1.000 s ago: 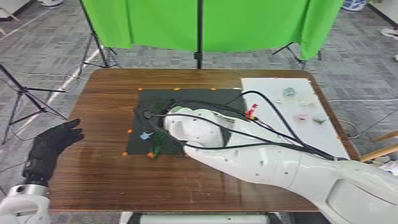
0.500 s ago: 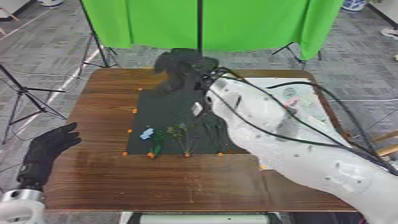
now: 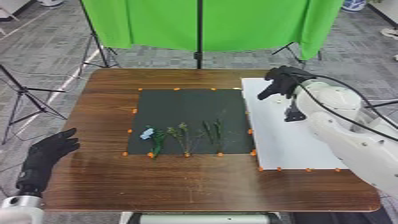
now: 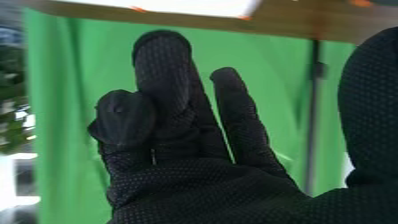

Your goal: Arrange flowers

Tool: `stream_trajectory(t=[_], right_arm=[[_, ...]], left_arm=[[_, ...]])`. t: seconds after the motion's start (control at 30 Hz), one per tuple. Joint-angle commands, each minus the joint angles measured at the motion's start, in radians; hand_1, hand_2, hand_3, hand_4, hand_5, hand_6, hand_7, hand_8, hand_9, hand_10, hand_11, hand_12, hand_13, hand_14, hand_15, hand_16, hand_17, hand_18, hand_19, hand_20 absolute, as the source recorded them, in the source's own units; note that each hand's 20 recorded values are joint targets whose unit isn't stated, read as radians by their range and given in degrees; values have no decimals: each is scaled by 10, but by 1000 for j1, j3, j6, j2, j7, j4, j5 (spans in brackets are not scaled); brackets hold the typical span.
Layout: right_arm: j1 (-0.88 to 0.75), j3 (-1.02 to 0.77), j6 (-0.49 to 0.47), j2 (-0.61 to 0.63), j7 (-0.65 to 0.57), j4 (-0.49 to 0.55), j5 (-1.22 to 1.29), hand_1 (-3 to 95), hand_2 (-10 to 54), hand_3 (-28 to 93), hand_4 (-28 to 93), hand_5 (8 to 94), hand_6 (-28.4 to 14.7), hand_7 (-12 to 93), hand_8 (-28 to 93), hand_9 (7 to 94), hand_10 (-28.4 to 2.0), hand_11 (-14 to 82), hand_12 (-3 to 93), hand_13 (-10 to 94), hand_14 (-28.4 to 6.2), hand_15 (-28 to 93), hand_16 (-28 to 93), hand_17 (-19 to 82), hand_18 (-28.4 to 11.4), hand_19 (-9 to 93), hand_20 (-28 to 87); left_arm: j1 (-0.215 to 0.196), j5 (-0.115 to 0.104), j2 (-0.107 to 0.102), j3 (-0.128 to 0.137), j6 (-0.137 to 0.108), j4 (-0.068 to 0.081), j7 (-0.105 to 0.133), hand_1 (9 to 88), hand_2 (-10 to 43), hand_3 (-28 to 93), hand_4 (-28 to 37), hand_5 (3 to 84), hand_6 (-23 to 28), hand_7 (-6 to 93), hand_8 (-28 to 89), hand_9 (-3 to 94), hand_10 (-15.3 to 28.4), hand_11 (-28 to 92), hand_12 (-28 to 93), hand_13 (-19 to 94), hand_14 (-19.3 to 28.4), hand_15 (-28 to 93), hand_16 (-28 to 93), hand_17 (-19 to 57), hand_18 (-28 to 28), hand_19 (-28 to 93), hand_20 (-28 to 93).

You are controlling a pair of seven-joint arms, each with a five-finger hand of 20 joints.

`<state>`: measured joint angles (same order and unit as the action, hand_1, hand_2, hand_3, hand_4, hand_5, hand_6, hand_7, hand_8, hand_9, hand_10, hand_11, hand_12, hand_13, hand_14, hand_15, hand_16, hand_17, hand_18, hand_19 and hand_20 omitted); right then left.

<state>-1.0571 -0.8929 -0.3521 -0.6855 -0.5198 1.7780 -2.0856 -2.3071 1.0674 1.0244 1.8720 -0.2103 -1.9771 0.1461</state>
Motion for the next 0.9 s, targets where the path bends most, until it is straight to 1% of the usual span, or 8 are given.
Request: stream_trajectory(t=[0.03,0.1,0.27,0.33,0.47,0.7,0.8,0.9], right_arm=[[-101,-11,116,61,-42,-45,-107,279,-95,650,-155,458,-37,89,-49,559,-191,174,260,691,-136,672,340,464,-224,928,516],[-119,-24,106,67,-53,-48,-116,288,-95,656,-156,472,-33,97,-52,588,-183,203,266,705,-127,677,340,478,-213,930,517],[-149,-40,103,82,-66,-56,-129,295,-95,659,-159,490,-27,106,-56,618,-178,237,273,719,-122,681,343,489,-209,932,524],[-171,-58,88,86,-76,-50,-124,296,-95,657,-160,493,-26,107,-58,622,-177,242,273,720,-121,681,346,489,-209,932,525],[-196,-75,82,88,-85,-50,-130,298,-95,655,-159,509,-23,110,-61,638,-176,257,277,725,-119,683,349,498,-208,932,530],[-225,-97,17,90,-108,-25,-119,300,-95,649,-155,513,-22,109,-62,649,-177,261,280,734,-118,684,351,501,-206,932,532],[-230,-93,10,83,-117,-27,-113,298,-95,646,-153,527,-22,105,-62,664,-176,265,282,739,-115,683,353,502,-206,932,532],[-240,-91,19,79,-126,-30,-112,298,-95,645,-151,536,-22,105,-61,671,-175,265,281,746,-112,684,353,508,-204,932,534]], left_arm=[[-23,8,21,8,13,-9,-17,264,141,651,-271,499,24,129,-70,462,149,205,104,400,187,244,-28,135,144,186,229],[-22,9,20,8,17,-8,-21,265,140,650,-271,499,24,129,-69,462,149,204,104,400,187,244,-28,135,144,186,229],[-23,13,22,14,28,-10,-29,268,138,649,-270,499,24,129,-70,461,148,205,104,400,187,244,-28,135,144,185,229],[-21,16,23,17,43,-11,-42,269,138,648,-269,499,24,129,-70,461,148,205,104,399,187,243,-29,135,144,185,228],[-25,21,28,22,58,-11,-50,269,137,646,-269,498,24,128,-70,460,147,203,104,399,187,242,-29,134,144,186,229],[-26,22,28,26,67,-12,-62,269,134,646,-267,497,24,126,-68,459,147,202,104,398,187,242,-28,132,145,187,228],[-27,24,28,26,74,-13,-67,270,134,645,-267,496,24,126,-68,459,147,202,104,397,187,242,-28,132,145,187,227],[-19,26,26,25,83,-9,-73,269,133,645,-268,496,24,126,-68,459,147,202,104,397,188,242,-28,131,145,187,226]])
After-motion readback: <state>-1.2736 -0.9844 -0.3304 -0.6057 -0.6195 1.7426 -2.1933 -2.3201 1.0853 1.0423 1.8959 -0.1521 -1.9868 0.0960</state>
